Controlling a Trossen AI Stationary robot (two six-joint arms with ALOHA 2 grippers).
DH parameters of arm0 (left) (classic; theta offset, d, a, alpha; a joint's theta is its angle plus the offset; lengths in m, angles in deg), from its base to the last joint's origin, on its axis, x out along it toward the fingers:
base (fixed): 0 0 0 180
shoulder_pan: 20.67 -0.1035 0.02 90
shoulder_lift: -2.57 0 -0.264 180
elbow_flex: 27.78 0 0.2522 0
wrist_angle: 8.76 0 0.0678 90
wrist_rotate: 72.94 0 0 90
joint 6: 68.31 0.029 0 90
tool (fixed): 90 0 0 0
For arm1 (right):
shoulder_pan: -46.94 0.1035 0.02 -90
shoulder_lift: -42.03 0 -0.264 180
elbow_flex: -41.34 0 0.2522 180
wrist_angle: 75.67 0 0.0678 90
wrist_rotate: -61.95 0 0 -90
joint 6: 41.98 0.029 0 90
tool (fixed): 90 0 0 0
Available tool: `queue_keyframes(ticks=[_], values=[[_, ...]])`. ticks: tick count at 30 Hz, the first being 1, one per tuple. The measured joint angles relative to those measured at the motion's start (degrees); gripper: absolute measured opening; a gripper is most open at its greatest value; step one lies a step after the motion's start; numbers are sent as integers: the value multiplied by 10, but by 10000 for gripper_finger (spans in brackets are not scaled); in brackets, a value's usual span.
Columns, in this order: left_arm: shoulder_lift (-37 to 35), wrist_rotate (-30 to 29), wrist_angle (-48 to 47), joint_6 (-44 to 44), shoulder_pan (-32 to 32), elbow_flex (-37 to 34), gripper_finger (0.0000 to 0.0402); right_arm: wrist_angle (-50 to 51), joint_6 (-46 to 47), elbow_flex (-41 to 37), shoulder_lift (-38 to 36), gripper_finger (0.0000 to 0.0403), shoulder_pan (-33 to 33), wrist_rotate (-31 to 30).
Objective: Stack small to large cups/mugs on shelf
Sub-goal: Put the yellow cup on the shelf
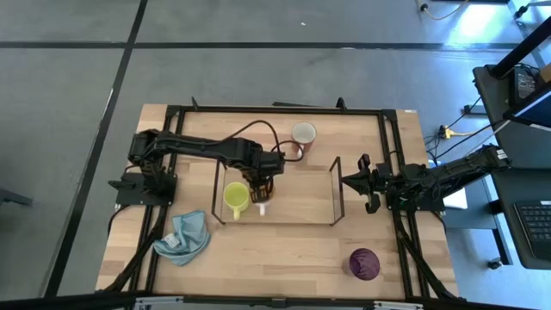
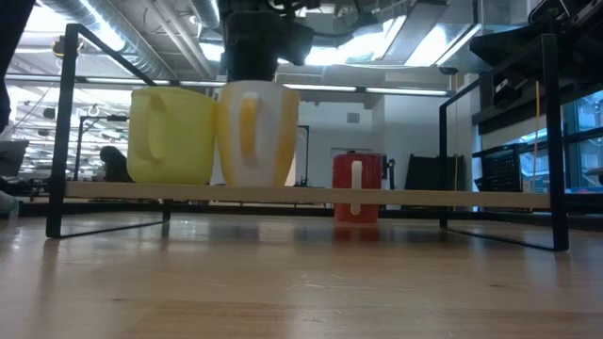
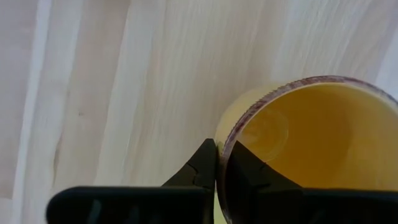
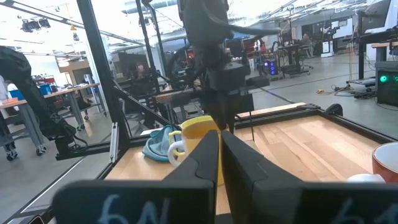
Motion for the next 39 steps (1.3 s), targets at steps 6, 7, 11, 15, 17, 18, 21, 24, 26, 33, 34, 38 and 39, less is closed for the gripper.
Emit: queue_keyframes(ticks=[6, 7, 11, 15, 17, 18, 21, 24, 26, 33, 34, 38, 39], values=[[-3, -1, 4, -3, 5, -15, 14, 0, 0, 0, 0, 20, 0, 0], [-2, -2, 4, -3, 5, -12, 15, 0, 0, 0, 0, 20, 0, 0], [3, -1, 2, -3, 5, 5, 25, 0, 0, 0, 0, 20, 0, 0], [4, 1, 2, -3, 5, 11, 33, 0, 0, 0, 0, 20, 0, 0], [4, 1, -7, -3, 5, 11, 34, 0, 0, 0, 0, 20, 0, 0], [4, 5, -13, -3, 5, 11, 33, 0, 0, 0, 0, 20, 0, 0], [4, 16, -18, -3, 5, 12, 32, 0, 0, 0, 0, 20, 0, 0], [4, 17, -21, -3, 5, 12, 35, 0, 0, 0, 0, 20, 0, 0], [4, 18, -22, -3, 5, 12, 38, 0, 0, 0, 0, 20, 0, 0], [3, 18, -23, -5, 5, 12, 36, 0, 0, 0, 0, 20, 0, 0], [1, 18, -23, -6, 5, 12, 36, 0, 0, 0, 0, 20, 0, 0], [-3, 27, -23, -17, 3, 13, 41, 0, 0, 0, 0, 20, 0, 0], [-4, 33, -26, -18, 3, 13, 41, 0, 0, 0, 0, 20, 0, 0]])
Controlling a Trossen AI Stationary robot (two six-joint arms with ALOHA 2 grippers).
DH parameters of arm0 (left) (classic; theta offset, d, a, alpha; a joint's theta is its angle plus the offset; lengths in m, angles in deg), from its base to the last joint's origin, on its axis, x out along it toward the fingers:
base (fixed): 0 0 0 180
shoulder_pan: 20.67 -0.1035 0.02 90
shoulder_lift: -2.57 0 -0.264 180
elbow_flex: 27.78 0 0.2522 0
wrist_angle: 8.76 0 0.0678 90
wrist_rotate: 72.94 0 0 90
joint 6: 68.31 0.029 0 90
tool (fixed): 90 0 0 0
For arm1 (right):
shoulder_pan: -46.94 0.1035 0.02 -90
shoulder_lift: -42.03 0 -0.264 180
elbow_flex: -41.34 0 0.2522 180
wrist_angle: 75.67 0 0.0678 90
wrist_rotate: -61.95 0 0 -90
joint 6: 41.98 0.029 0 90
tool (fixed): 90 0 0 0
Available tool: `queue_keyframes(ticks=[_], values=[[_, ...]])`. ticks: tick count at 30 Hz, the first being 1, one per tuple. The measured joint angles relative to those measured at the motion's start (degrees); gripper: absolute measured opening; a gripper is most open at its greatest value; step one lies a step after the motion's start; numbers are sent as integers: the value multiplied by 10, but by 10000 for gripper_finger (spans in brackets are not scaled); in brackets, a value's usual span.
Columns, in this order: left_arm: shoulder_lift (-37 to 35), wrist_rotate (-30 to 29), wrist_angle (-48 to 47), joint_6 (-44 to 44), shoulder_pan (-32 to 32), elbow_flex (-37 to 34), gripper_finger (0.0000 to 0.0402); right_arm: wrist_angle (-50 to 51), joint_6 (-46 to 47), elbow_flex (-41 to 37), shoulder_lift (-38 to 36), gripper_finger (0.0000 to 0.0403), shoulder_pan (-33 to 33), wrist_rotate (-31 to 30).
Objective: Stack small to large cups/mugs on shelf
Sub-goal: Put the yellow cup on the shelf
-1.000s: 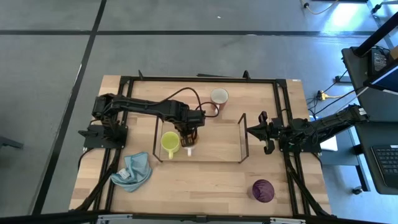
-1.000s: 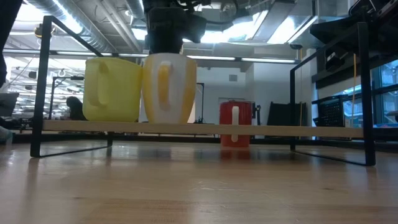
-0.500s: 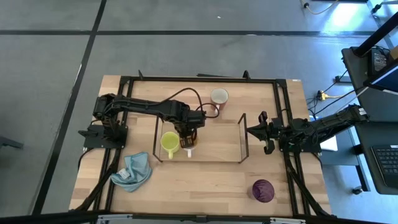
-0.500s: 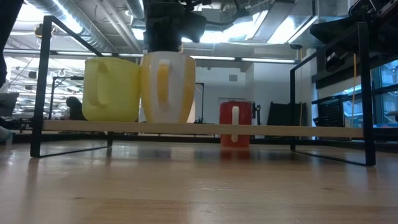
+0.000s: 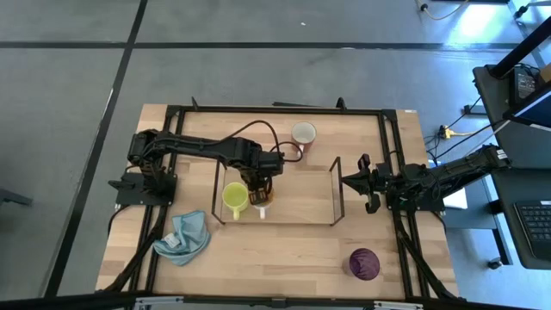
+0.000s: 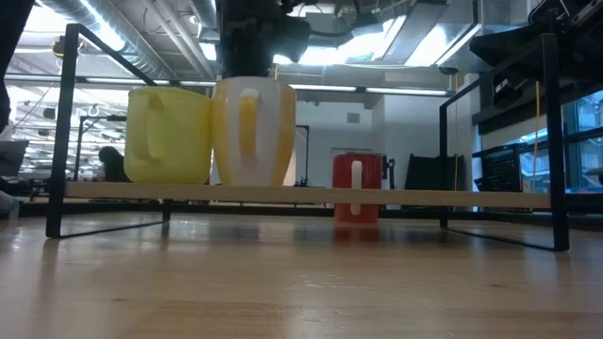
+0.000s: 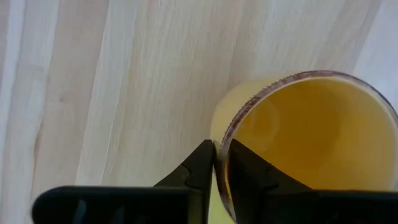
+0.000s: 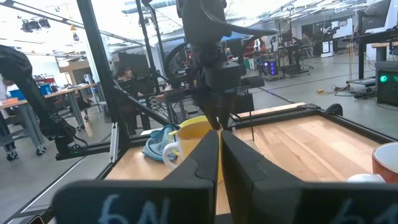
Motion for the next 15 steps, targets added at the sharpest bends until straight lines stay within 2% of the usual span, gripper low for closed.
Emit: queue_keyframes(ticks=[11, 15], values=[[-27, 8, -2, -1, 0, 0, 50, 0, 0, 0, 0, 20, 0, 0], [-32, -7, -8, 0, 0, 13, 53, 0, 0, 0, 0, 20, 0, 0]])
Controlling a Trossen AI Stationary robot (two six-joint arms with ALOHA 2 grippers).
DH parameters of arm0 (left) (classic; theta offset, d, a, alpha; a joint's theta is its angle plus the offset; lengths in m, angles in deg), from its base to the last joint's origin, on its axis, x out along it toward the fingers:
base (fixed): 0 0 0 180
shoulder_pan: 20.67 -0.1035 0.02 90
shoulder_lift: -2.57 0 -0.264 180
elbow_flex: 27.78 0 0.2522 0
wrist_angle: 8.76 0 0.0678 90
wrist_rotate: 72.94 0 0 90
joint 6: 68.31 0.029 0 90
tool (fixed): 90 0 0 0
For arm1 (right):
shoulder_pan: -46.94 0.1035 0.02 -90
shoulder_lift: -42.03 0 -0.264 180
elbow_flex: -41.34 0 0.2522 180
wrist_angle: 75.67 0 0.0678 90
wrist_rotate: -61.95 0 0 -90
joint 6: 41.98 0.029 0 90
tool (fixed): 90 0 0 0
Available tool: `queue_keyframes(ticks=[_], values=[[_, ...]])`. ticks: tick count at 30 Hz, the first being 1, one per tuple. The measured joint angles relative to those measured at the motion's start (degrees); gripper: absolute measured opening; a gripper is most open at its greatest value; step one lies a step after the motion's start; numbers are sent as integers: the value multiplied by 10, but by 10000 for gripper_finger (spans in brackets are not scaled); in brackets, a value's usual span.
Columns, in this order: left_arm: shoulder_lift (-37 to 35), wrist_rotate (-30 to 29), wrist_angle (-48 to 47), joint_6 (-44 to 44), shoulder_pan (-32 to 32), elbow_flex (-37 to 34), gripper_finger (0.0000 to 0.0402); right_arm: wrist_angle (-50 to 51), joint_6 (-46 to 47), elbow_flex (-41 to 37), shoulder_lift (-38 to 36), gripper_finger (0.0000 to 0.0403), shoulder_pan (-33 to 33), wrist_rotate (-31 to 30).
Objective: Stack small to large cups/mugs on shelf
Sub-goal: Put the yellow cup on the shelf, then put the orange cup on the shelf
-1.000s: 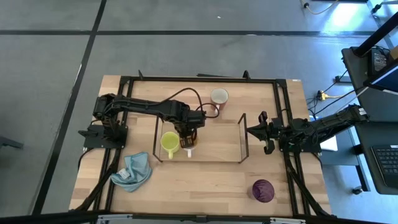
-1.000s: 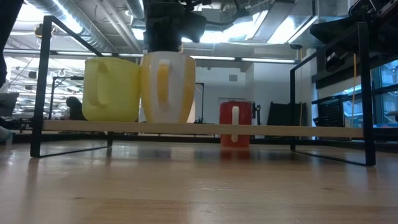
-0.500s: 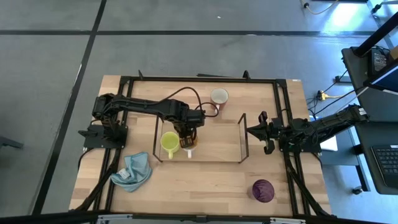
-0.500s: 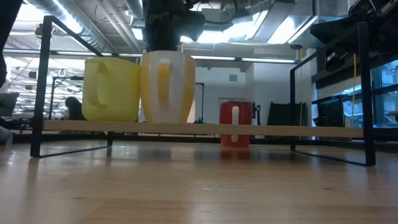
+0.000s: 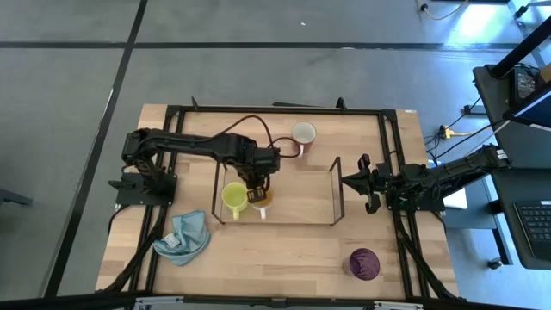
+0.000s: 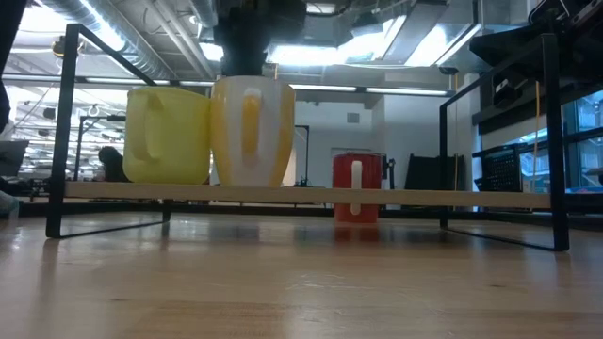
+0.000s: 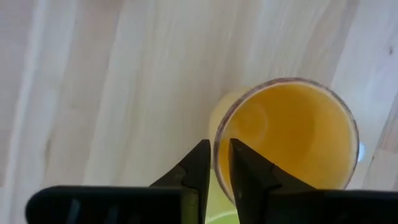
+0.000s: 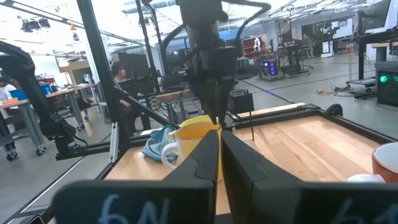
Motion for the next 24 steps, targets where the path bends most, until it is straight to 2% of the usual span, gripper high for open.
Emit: queue_keyframes(ticks=[5, 9, 21, 24], values=[[-5, -33, 7, 39, -6, 47, 50, 1, 0, 0, 0, 20, 0, 0], [-5, -47, 33, 58, -41, 80, 53, 1, 0, 0, 0, 20, 0, 0], [5, -43, 31, 64, -116, 185, 49, 1, 0, 0, 0, 20, 0, 0], [30, -8, 27, 69, -138, 211, 53, 1, 0, 0, 0, 20, 0, 0]])
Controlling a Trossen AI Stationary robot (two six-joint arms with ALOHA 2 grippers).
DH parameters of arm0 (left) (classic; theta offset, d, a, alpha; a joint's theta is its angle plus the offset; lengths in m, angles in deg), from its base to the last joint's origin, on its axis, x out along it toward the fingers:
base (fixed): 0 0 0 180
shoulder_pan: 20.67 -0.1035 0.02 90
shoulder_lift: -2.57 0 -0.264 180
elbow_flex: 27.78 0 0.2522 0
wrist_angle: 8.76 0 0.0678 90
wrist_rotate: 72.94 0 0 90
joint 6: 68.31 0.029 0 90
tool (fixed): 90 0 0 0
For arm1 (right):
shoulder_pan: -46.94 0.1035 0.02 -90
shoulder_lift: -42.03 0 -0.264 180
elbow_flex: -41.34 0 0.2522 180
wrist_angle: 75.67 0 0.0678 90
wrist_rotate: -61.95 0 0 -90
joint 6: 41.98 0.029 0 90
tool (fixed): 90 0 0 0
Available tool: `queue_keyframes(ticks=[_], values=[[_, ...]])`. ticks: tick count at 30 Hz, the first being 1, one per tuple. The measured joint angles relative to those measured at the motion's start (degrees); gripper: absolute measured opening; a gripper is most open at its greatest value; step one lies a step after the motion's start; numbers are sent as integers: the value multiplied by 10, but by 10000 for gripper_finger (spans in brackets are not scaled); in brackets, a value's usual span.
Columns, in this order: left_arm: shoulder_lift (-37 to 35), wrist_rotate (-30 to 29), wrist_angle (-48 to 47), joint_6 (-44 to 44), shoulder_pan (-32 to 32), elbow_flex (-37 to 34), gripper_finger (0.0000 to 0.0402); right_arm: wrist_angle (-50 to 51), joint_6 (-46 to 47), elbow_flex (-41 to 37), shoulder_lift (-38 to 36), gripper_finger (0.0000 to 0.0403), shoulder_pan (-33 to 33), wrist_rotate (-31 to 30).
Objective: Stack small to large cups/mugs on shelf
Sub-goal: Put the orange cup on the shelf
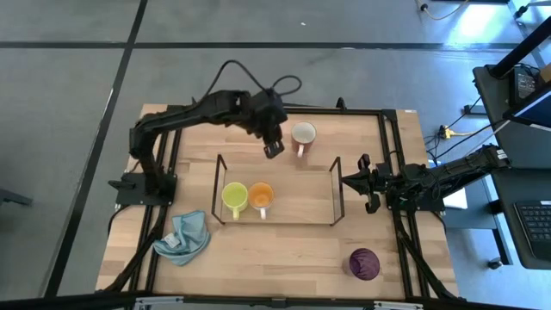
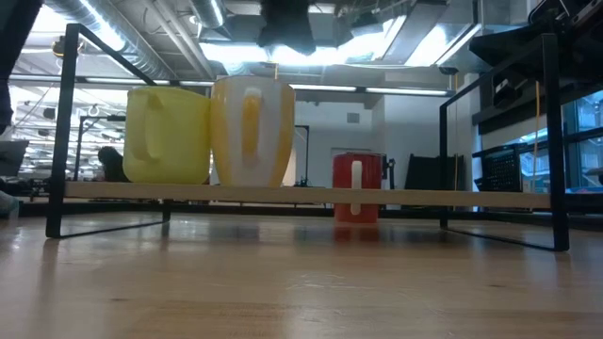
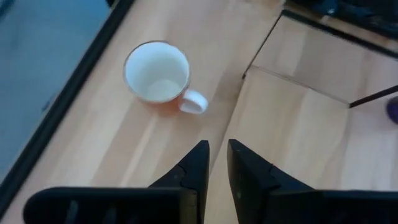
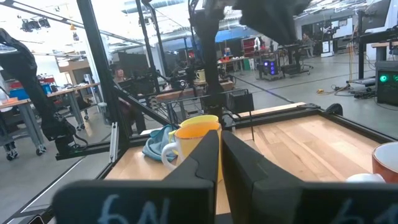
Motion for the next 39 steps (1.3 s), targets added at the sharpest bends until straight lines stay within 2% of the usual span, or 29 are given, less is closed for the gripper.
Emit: queue_keyframes(ticks=[4, 13, 19, 23, 31, 35, 39], values=[[48, 41, 0, 20, -28, 41, 53, 0, 0, 0, 0, 20, 0, 0], [187, 38, -15, 26, -100, 172, 56, 0, 0, 0, 0, 20, 0, 0], [235, 44, -40, 6, -134, 199, 52, 0, 0, 0, 0, 20, 0, 0], [223, 54, -35, 19, -123, 199, 51, 0, 0, 0, 0, 20, 0, 0], [115, 51, 7, 21, -66, 200, 51, -1, 0, 0, 0, 20, 0, 0], [69, 32, -15, 18, -43, 200, 51, -21, -59, 0, 0, 20, 0, -9], [36, -8, -71, 6, -24, 200, 51, -44, -58, 0, -1, 20, 0, -10]])
